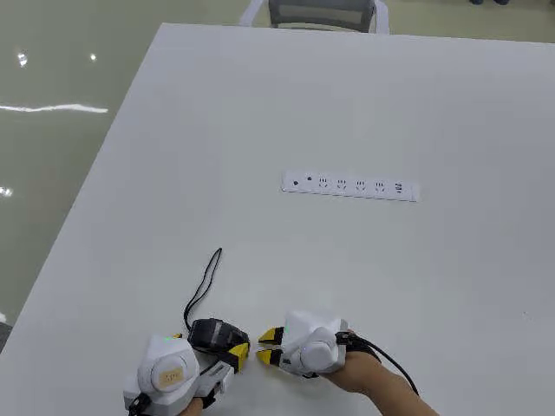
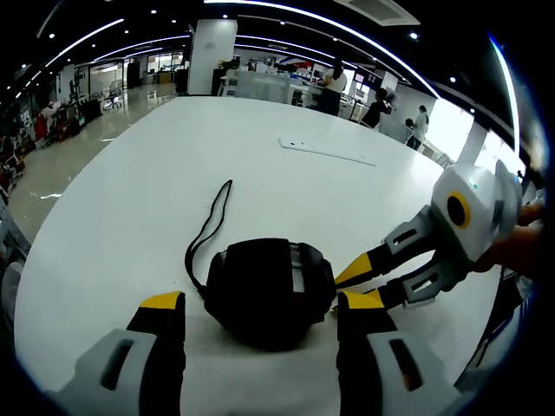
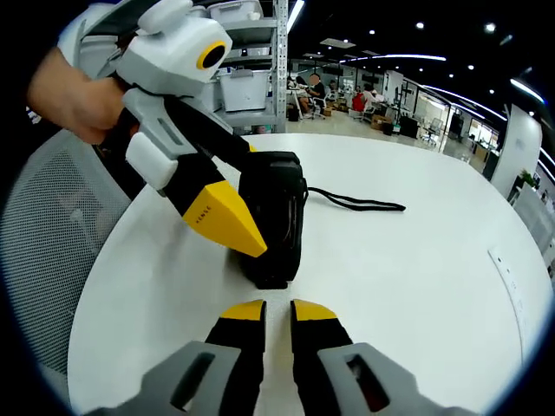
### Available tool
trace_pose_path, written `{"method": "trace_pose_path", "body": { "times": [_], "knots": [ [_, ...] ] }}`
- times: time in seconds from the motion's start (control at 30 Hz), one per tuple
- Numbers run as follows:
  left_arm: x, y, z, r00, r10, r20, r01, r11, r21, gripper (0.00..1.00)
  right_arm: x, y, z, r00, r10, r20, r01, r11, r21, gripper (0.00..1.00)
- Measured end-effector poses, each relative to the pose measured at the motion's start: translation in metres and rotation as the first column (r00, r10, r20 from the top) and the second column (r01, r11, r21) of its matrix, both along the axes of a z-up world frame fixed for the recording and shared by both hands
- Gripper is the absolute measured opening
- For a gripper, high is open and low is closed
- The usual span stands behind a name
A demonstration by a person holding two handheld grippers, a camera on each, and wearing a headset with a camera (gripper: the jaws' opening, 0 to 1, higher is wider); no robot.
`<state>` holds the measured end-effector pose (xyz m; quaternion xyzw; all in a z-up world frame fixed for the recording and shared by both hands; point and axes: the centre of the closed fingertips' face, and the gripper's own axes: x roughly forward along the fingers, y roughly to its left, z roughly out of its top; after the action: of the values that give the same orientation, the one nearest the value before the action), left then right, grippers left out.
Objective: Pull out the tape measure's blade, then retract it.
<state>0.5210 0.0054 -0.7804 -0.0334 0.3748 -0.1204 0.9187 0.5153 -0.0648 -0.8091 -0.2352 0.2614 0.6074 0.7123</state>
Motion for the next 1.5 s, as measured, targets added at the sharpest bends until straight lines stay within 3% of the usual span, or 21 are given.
{"method": "trace_pose_path", "body": {
  "times": [0.33, 0.53, 0.83, 1.1, 1.5],
  "knots": [
    [-0.015, 0.003, 0.003, 0.994, -0.110, 0.013, 0.109, 0.993, 0.050, 0.72, -0.003, -0.005, 0.009, 0.999, -0.031, 0.010, 0.031, 0.999, -0.009, 0.23],
    [-0.024, 0.004, 0.006, 0.976, -0.218, 0.015, 0.215, 0.971, 0.108, 0.75, -0.008, -0.012, 0.021, 0.998, -0.068, 0.009, 0.068, 0.998, -0.007, 0.28],
    [-0.038, 0.006, 0.012, 0.957, -0.290, 0.003, 0.288, 0.953, 0.099, 0.78, -0.015, -0.028, 0.036, 0.990, -0.144, 0.012, 0.144, 0.990, -0.008, 0.37],
    [-0.052, 0.009, 0.022, 0.936, -0.353, 0.009, 0.350, 0.930, 0.115, 0.81, -0.027, -0.047, 0.051, 0.976, -0.217, 0.018, 0.217, 0.976, -0.006, 0.43],
    [-0.073, 0.010, 0.035, 0.896, -0.444, 0.015, 0.438, 0.888, 0.137, 0.85, -0.049, -0.079, 0.071, 0.941, -0.336, 0.030, 0.336, 0.942, 0.008, 0.54]
  ]
}}
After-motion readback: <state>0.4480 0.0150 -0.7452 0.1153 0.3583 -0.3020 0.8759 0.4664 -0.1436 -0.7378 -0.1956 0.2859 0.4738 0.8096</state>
